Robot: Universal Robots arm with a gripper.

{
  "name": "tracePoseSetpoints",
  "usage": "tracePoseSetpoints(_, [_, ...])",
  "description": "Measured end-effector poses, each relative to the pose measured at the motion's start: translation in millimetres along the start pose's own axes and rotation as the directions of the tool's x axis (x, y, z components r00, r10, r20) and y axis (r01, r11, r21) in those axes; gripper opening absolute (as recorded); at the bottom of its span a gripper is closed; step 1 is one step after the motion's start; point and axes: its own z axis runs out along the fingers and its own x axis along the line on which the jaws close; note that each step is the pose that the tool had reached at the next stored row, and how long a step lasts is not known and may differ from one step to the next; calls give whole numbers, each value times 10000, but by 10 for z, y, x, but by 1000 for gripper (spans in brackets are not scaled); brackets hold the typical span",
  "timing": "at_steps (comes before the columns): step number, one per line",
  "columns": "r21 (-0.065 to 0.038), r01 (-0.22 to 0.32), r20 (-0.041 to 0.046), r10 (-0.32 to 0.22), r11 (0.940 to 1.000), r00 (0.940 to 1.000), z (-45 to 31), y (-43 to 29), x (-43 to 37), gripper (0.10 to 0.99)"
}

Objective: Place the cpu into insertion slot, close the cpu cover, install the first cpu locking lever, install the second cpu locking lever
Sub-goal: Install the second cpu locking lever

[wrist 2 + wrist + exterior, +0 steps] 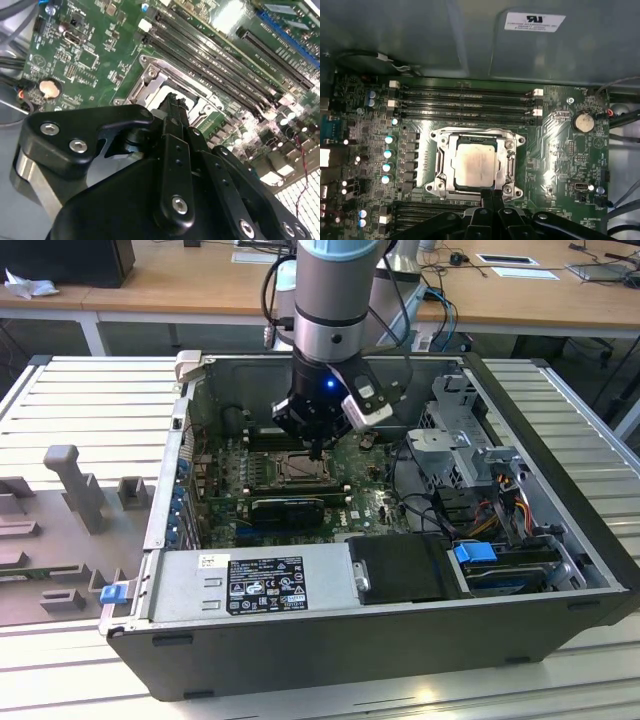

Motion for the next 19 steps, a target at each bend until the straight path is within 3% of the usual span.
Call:
tracePoseSetpoints(8, [2,0,-1,0,10000,10000,28,-175,80,106])
tracePoseSetpoints(14, [-5,-1,-1,1,10000,10000,36,-186,342,106])
tracePoseSetpoints(19, [-8,-1,-1,1,10000,10000,54,-192,363,106])
